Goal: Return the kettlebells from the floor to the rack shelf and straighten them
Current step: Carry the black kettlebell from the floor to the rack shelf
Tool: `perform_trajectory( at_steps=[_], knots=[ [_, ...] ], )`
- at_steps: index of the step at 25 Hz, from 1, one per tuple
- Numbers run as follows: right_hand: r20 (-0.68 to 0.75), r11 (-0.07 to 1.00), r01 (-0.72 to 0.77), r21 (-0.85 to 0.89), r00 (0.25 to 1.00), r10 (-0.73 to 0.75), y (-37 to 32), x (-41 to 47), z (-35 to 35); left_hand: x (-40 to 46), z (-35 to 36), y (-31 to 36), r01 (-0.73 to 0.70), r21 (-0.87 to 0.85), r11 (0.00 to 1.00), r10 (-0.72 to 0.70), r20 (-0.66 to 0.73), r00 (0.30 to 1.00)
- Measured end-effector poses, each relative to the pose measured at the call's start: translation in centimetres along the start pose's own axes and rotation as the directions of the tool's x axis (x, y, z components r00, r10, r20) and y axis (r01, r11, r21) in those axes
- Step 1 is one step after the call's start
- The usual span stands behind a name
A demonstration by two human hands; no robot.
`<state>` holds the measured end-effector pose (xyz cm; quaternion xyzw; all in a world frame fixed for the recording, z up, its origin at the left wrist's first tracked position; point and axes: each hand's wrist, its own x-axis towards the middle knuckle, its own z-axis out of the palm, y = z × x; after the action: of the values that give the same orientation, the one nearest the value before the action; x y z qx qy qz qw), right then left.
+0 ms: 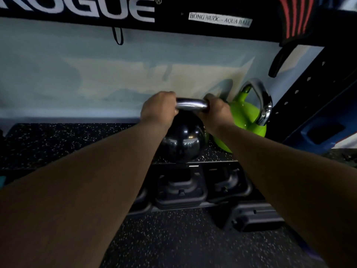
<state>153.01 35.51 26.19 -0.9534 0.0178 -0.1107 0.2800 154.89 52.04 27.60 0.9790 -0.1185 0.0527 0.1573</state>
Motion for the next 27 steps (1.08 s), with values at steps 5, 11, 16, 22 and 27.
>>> perform_trajectory(
  at_steps=[5, 11, 16, 22, 27],
  knots=[
    [0.101, 1.0, -0.019, -0.009, 0.995, 0.02, 0.3, 3.5, 1.5, 4.4, 1.1, -1.2, 0.118, -0.115, 0.986, -0.11, 0.075, 0.991],
    [0.261, 0.991, -0.082, -0.107, 0.959, 0.108, 0.0, 4.3, 0.4, 5.2, 1.2, -1.6, 0.137, -0.076, 0.988, -0.129, 0.099, 0.987],
    [0.376, 0.99, -0.035, -0.133, 0.923, 0.083, -1.9, 1.2, -2.9, 3.2, -0.6, -0.4, 0.143, 0.072, 0.987, -0.152, 0.144, 0.978],
    [0.348, 0.983, 0.174, -0.057, 0.926, -0.144, 2.9, -9.9, -7.1, -8.2, 1.2, 3.5, 0.125, 0.08, 0.989, -0.122, -0.038, 0.992],
    [0.53, 0.951, 0.309, -0.005, 0.807, -0.26, 6.0, -23.8, -10.5, -25.1, 2.2, 7.7, 0.163, -0.035, 0.986, -0.144, 0.319, 0.937]
  ],
)
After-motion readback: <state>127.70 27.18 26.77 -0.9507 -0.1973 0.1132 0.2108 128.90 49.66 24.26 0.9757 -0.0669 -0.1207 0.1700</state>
